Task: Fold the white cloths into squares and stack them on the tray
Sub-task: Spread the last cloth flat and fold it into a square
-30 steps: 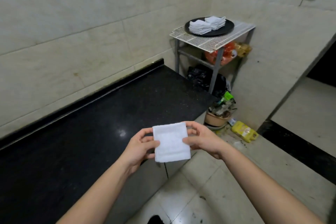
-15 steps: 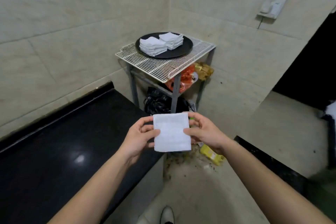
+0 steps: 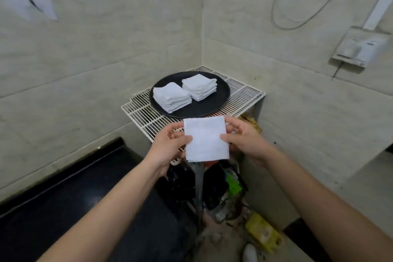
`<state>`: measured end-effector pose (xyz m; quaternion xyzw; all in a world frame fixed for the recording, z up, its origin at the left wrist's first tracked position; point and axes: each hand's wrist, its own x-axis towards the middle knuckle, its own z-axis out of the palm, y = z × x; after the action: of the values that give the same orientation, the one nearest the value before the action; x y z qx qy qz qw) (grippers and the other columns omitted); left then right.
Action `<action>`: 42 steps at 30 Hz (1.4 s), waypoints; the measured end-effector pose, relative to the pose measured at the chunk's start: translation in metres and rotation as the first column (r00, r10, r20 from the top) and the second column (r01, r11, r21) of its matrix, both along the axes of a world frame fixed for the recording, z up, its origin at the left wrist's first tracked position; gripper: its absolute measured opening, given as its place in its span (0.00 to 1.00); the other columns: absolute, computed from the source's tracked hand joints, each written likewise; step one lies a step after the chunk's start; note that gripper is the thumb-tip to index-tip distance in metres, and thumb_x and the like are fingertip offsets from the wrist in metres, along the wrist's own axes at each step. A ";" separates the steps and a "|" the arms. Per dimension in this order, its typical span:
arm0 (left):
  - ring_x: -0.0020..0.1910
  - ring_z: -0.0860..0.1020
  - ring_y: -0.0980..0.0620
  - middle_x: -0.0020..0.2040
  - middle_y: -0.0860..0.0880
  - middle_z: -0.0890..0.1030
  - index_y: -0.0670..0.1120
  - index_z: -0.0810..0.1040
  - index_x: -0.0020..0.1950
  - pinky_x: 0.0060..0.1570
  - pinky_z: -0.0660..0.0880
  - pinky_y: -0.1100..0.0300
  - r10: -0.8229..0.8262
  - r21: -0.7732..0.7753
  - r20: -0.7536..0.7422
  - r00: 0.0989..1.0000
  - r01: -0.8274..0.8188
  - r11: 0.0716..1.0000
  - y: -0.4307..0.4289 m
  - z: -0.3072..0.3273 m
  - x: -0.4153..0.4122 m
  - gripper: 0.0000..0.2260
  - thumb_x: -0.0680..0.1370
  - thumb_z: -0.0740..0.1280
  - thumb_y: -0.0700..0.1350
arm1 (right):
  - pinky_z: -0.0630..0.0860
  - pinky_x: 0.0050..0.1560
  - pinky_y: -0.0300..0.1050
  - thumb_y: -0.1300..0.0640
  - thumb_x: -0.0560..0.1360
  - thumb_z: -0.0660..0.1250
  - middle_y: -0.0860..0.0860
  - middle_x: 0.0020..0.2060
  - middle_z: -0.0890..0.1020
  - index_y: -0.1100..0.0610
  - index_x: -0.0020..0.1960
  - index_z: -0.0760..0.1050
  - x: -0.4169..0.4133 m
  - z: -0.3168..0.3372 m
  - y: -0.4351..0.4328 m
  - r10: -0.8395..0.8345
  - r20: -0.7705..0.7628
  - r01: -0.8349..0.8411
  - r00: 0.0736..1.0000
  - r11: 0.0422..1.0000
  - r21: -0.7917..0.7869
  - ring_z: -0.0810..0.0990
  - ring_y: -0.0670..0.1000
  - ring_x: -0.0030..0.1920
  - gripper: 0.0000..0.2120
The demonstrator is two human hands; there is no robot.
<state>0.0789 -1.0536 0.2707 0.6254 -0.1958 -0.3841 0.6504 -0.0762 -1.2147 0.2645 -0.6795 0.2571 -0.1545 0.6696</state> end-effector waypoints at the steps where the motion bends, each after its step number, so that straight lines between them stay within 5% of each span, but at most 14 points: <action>1: 0.34 0.81 0.53 0.38 0.49 0.82 0.44 0.77 0.59 0.25 0.74 0.62 0.021 0.000 0.006 1.000 -0.021 1.000 -0.012 0.001 0.007 0.15 0.75 0.69 0.31 | 0.81 0.54 0.52 0.71 0.78 0.64 0.53 0.59 0.84 0.53 0.70 0.73 0.011 0.000 -0.015 0.026 -0.003 -0.026 1.000 1.000 -0.013 0.83 0.53 0.57 0.24; 8: 0.43 0.84 0.46 0.49 0.43 0.85 0.43 0.77 0.61 0.40 0.82 0.50 0.311 0.000 -0.007 0.950 -0.311 0.950 -0.094 0.015 0.054 0.16 0.75 0.69 0.32 | 0.82 0.55 0.50 0.68 0.78 0.65 0.48 0.54 0.85 0.48 0.66 0.75 0.109 0.023 -0.132 0.259 -0.006 -0.259 0.966 0.965 0.029 0.83 0.50 0.56 0.22; 12: 0.41 0.85 0.47 0.50 0.42 0.85 0.41 0.77 0.60 0.36 0.81 0.56 0.438 0.034 -0.034 0.898 -0.437 0.899 -0.119 0.024 0.086 0.14 0.76 0.68 0.32 | 0.80 0.59 0.54 0.67 0.78 0.65 0.51 0.58 0.83 0.53 0.71 0.72 0.175 0.028 -0.167 0.356 -0.091 -0.355 0.930 0.934 0.025 0.82 0.52 0.58 0.23; 15: 0.33 0.84 0.51 0.44 0.43 0.85 0.40 0.77 0.58 0.30 0.78 0.61 0.512 0.096 -0.093 0.854 -0.505 0.858 -0.131 0.026 0.109 0.11 0.77 0.67 0.32 | 0.77 0.64 0.56 0.65 0.78 0.66 0.49 0.58 0.81 0.54 0.72 0.71 0.214 0.027 -0.173 0.365 -0.156 -0.369 0.918 0.929 0.001 0.80 0.54 0.60 0.23; 18: 0.30 0.82 0.50 0.42 0.43 0.83 0.39 0.75 0.58 0.29 0.78 0.61 0.577 0.119 -0.123 0.807 -0.565 0.816 -0.143 0.024 0.137 0.12 0.76 0.67 0.31 | 0.75 0.63 0.47 0.66 0.78 0.66 0.52 0.64 0.78 0.58 0.75 0.68 0.250 0.028 -0.178 0.365 -0.179 -0.374 0.914 0.927 -0.018 0.77 0.52 0.63 0.26; 26: 0.36 0.79 0.46 0.43 0.40 0.80 0.41 0.74 0.56 0.29 0.79 0.59 0.643 0.151 -0.041 0.765 -0.631 0.761 -0.150 0.007 0.189 0.13 0.75 0.67 0.29 | 0.73 0.67 0.48 0.69 0.76 0.66 0.57 0.69 0.74 0.60 0.76 0.66 0.303 0.027 -0.179 0.307 -0.229 -0.337 0.924 0.935 -0.107 0.75 0.54 0.67 0.29; 32: 0.36 0.79 0.48 0.41 0.43 0.79 0.37 0.76 0.55 0.31 0.79 0.62 0.627 0.196 0.072 0.775 -0.628 0.753 -0.151 -0.009 0.199 0.12 0.74 0.68 0.28 | 0.72 0.58 0.42 0.68 0.75 0.65 0.56 0.70 0.73 0.57 0.75 0.67 0.306 0.014 -0.177 0.285 -0.293 -0.347 0.913 0.919 -0.188 0.73 0.52 0.69 0.28; 38: 0.58 0.78 0.45 0.58 0.46 0.79 0.42 0.75 0.66 0.61 0.76 0.46 0.607 0.240 0.325 0.725 -0.684 0.689 -0.148 -0.022 0.193 0.19 0.77 0.71 0.47 | 0.71 0.68 0.47 0.63 0.77 0.64 0.55 0.70 0.74 0.57 0.74 0.69 0.297 0.013 -0.173 0.247 -0.311 -0.345 0.918 0.883 -0.319 0.72 0.51 0.70 0.25; 40: 0.66 0.74 0.47 0.68 0.47 0.74 0.44 0.69 0.73 0.67 0.70 0.49 0.588 0.232 0.324 0.741 -0.665 0.710 -0.150 -0.023 0.184 0.25 0.79 0.67 0.53 | 0.71 0.67 0.47 0.63 0.78 0.63 0.57 0.69 0.75 0.61 0.72 0.70 0.292 0.012 -0.168 0.228 -0.334 -0.350 0.915 0.859 -0.374 0.73 0.54 0.70 0.23; 42: 0.66 0.74 0.50 0.70 0.50 0.72 0.46 0.68 0.74 0.63 0.71 0.57 0.548 0.199 0.248 0.799 -0.596 0.778 -0.154 -0.025 0.175 0.22 0.81 0.63 0.50 | 0.72 0.61 0.45 0.62 0.79 0.61 0.56 0.64 0.78 0.62 0.70 0.72 0.288 0.009 -0.163 0.219 -0.366 -0.369 0.904 0.834 -0.411 0.74 0.56 0.67 0.20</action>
<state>0.2543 -1.2075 0.2455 0.7682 0.0010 -0.1337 0.6261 0.2118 -1.3774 0.2739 -0.8686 0.2028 0.0002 0.4522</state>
